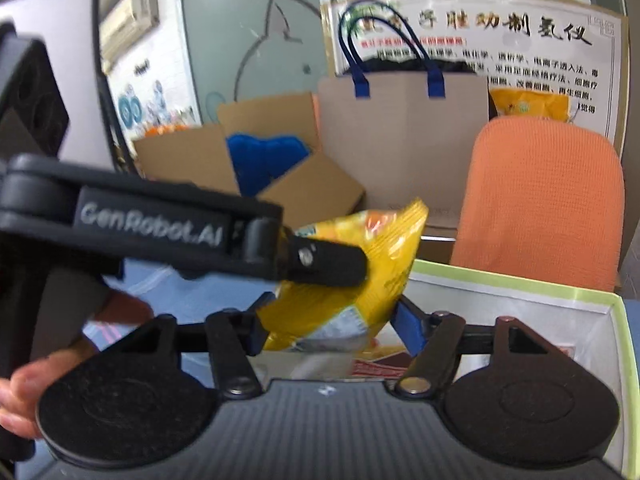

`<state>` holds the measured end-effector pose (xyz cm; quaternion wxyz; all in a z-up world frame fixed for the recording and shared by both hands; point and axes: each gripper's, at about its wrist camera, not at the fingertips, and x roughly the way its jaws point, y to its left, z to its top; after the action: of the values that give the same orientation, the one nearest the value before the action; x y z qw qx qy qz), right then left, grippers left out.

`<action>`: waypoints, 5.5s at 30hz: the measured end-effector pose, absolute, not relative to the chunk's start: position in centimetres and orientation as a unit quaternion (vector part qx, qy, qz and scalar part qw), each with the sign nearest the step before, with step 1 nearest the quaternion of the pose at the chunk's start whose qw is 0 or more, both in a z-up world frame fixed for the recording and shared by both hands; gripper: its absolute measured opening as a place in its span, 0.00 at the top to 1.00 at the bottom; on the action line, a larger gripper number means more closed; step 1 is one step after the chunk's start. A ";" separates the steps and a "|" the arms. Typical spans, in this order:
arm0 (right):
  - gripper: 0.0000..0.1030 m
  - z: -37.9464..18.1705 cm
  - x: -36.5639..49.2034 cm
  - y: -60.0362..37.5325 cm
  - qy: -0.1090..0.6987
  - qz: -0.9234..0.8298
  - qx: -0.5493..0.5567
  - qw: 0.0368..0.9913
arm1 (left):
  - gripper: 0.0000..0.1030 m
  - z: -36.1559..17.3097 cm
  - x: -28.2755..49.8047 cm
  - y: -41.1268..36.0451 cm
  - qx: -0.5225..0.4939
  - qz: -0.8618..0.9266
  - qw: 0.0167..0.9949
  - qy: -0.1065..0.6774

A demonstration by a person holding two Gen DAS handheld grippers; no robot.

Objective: Organize snacks
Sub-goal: 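Carry the yellow chip bag with the left gripper and release it into the box, then move the left gripper to the clear bag of red dates and grasp it, then carry the red-date bag with the left gripper and release it into the box, then move the left gripper to the green-wrapped biscuit pack and grasp it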

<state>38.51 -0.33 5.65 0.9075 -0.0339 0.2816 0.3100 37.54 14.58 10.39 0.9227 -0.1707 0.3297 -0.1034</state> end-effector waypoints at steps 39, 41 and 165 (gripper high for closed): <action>0.09 -3.5 12.4 -10.2 0.337 0.306 0.034 0.890 | 0.33 2.3 9.9 10.8 -0.222 -0.122 0.887 0.386; 0.10 -3.6 11.2 -10.0 0.337 0.303 0.036 0.891 | 0.33 2.2 9.9 10.5 -0.220 -0.122 0.886 0.390; 0.01 -4.4 9.4 6.0 0.308 0.345 -0.116 0.879 | 0.47 -0.3 8.6 18.1 -0.226 -0.022 0.893 0.389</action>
<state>9.44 6.01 -4.44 0.8794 -0.1156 0.3076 0.3446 8.58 18.13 -0.33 0.8930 -0.2256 0.3889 -0.0222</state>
